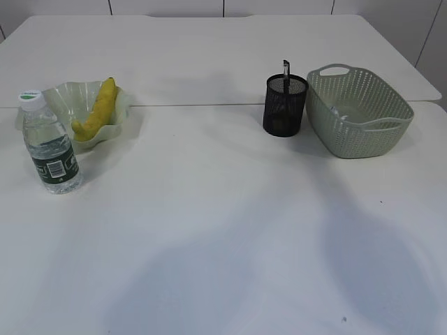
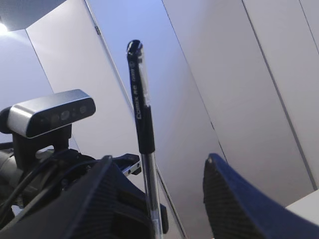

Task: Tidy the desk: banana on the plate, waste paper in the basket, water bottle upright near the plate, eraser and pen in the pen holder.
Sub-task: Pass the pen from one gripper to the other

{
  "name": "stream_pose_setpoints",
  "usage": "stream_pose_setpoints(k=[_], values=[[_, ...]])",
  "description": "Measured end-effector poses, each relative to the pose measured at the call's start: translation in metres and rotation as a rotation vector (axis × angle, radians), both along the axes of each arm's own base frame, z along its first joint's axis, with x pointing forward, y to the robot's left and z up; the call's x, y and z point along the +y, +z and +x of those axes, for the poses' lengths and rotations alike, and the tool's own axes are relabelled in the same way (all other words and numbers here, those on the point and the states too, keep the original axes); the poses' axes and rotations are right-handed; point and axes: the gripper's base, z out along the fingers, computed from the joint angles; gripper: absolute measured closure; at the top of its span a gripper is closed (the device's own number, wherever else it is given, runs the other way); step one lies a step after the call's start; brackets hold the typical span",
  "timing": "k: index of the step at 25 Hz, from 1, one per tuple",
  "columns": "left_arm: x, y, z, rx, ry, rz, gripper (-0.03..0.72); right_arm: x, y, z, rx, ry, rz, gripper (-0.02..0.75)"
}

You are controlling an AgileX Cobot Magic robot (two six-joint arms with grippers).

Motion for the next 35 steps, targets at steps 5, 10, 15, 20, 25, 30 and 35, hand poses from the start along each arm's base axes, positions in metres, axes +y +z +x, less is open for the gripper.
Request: stream_pose_setpoints(k=[5,10,15,20,25,30,35], values=[[-0.003,0.001,-0.002,0.009,-0.035,-0.026,0.647,0.000,0.017,-0.009,-0.068,0.000,0.000,0.319],[-0.007,0.003,-0.006,0.010,-0.093,-0.055,0.647,-0.001,0.028,-0.014,-0.101,-0.014,0.010,0.318],[-0.009,0.004,-0.007,0.016,-0.113,-0.074,0.647,-0.001,0.028,-0.014,-0.097,-0.014,0.012,0.318],[-0.013,0.005,-0.011,0.012,-0.154,-0.089,0.647,0.000,0.028,-0.014,-0.095,-0.011,0.013,0.318],[-0.022,0.004,-0.016,0.012,-0.188,-0.090,0.647,0.000,0.028,-0.014,-0.094,-0.011,0.016,0.318],[-0.030,0.000,-0.017,0.016,-0.208,-0.084,0.647,0.000,0.029,-0.015,-0.092,-0.008,0.017,0.318],[-0.035,-0.004,-0.016,0.020,-0.221,-0.070,0.647,0.000,0.029,-0.015,-0.091,-0.007,0.018,0.318]])
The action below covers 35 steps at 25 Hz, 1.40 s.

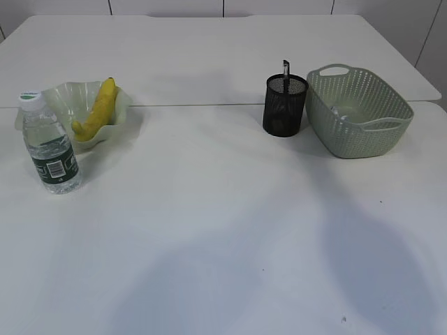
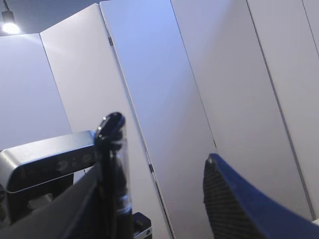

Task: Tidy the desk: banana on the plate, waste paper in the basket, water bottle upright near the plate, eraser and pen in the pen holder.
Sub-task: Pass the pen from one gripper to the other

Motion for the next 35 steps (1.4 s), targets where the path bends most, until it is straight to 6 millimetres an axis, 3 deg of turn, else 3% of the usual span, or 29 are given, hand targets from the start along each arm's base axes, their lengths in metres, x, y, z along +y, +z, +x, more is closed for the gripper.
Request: stream_pose_setpoints(k=[8,21,31,35], values=[[-0.0007,0.0005,-0.0003,-0.014,-0.002,0.003,0.647,0.0007,0.0109,-0.0098,-0.053,0.020,-0.010,0.358],[-0.0006,0.0015,0.0002,-0.026,0.002,-0.002,0.647,0.0011,0.0095,-0.0097,-0.051,0.019,-0.025,0.531],[0.0004,0.0018,0.0016,-0.045,0.017,0.007,0.647,0.0012,0.0095,-0.0098,-0.052,0.021,-0.026,0.555],[0.0007,0.0016,0.0020,-0.050,0.021,0.013,0.647,0.0012,0.0095,-0.0098,-0.052,0.021,-0.026,0.635]])
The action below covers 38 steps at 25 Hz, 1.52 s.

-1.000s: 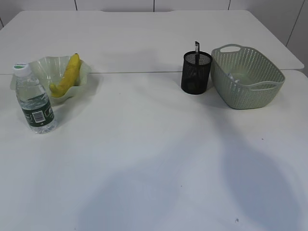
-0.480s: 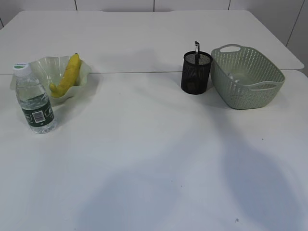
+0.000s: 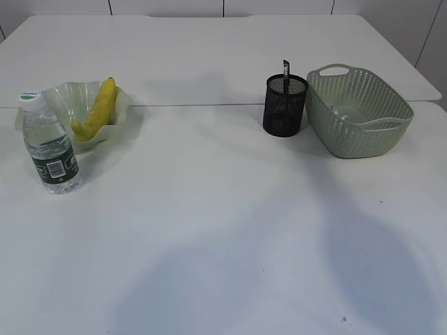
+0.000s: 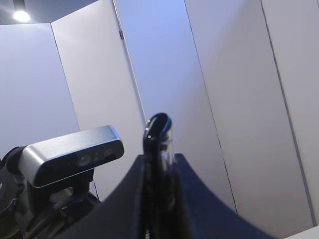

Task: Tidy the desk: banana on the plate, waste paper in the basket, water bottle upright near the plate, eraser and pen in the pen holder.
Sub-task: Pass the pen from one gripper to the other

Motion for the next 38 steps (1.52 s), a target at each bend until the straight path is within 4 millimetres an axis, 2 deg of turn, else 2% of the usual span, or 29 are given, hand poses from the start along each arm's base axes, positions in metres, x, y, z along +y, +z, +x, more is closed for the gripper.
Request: stream_pose_setpoints(k=[3,38], values=[[0.0000,0.0000,0.0000,0.000,0.000,0.000,0.646,0.0000,-0.0002,0.0001,0.000,-0.001,-0.002,0.662],[0.0003,0.0023,0.0012,-0.020,0.013,-0.017,0.646,-0.0009,0.0018,0.0013,-0.003,-0.017,0.019,0.666]])
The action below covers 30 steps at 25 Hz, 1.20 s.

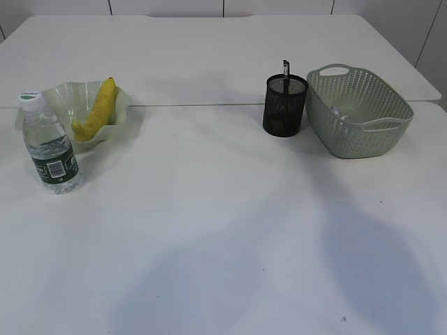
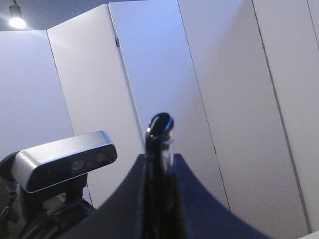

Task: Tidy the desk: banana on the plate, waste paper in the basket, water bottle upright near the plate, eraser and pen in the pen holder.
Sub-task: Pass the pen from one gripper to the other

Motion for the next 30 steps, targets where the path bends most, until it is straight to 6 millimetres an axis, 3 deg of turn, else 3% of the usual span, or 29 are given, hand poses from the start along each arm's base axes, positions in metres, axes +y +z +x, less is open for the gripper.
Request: stream_pose_setpoints(k=[4,10,19,24,30], values=[[0.000,0.000,0.000,0.000,0.000,0.000,0.628,0.000,0.000,0.000,0.000,-0.002,0.001,0.666],[0.000,0.002,0.001,-0.013,0.009,-0.014,0.522,0.000,0.000,0.000,0.000,0.000,0.000,0.666],[0.001,0.003,0.002,-0.025,0.017,-0.023,0.428,0.000,-0.002,0.001,-0.013,-0.018,-0.023,0.666],[0.001,0.005,0.002,-0.039,0.027,-0.036,0.372,-0.001,-0.008,0.011,-0.061,-0.152,-0.111,0.666],[0.004,0.004,0.006,-0.093,0.072,0.022,0.361,-0.007,-0.016,0.026,-0.144,-0.360,-0.254,0.666]])
